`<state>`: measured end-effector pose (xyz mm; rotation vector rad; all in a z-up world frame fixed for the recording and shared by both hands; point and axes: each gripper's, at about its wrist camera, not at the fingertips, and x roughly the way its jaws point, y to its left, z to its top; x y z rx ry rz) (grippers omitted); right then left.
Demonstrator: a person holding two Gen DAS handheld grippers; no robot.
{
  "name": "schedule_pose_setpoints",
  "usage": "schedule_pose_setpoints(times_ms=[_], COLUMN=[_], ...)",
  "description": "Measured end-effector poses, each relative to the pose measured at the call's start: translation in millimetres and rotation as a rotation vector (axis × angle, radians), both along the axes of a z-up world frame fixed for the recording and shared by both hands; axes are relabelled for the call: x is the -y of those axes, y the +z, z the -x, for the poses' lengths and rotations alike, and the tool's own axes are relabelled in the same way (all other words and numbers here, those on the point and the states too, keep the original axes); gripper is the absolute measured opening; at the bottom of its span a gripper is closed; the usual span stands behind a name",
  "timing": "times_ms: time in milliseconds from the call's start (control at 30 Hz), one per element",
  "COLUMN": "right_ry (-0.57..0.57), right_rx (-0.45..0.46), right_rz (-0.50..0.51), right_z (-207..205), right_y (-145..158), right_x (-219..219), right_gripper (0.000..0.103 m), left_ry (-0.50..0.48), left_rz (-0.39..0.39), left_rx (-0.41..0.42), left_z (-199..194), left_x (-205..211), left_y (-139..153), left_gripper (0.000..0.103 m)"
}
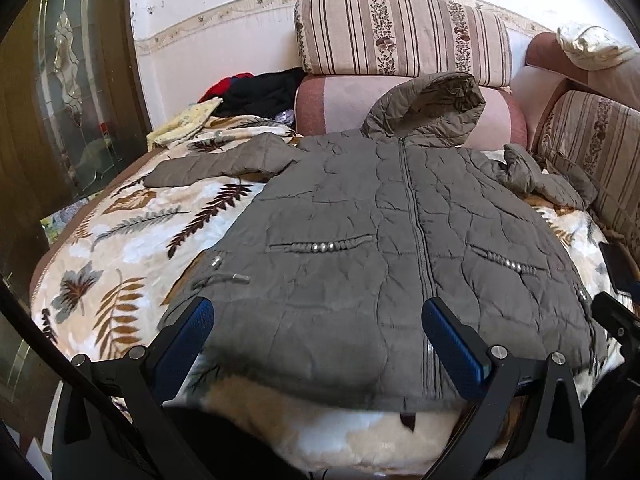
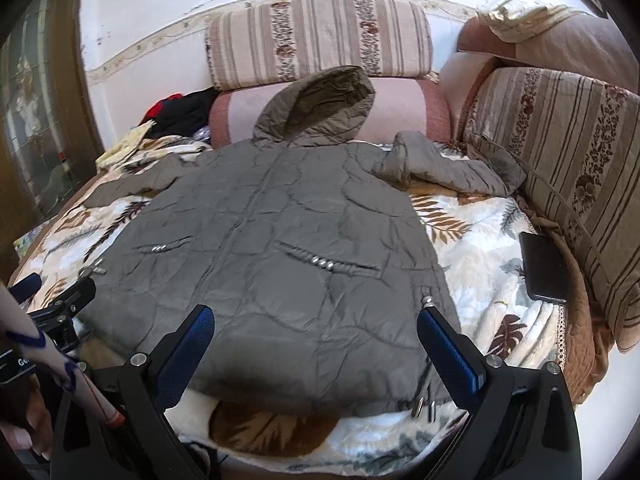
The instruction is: Fold large clothes
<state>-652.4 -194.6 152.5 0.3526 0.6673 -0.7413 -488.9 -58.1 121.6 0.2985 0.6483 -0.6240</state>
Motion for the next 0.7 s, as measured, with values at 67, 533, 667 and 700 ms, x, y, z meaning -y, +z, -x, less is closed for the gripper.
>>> schedule_pose_setpoints(times_ms=[67, 533, 667, 700], right_ry=[-0.026, -0.117, -0.135, -0.138], right_rx=[-0.002, 0.009, -0.018, -0.025], right_rz=[-0.004, 0.011, 0.020, 0.021], right_z=[-4, -33, -43, -47], right_y=[0, 17, 14, 12], right_x=[14, 87, 103, 108], right_gripper=[0.103, 0.103, 0.103, 0.103], left_ry=[-0.002, -0.034, -0.031, -0.030], left_rz=[-0.002, 0.023, 0.041, 0.040], left_rx=[-0.004, 0.047, 0.027, 0.031], left_z=[-11, -65, -81, -84], left_x=[12, 113, 133, 136], left_y=[-1, 5, -7, -12], left_gripper=[0.103, 0.103, 0.103, 0.103])
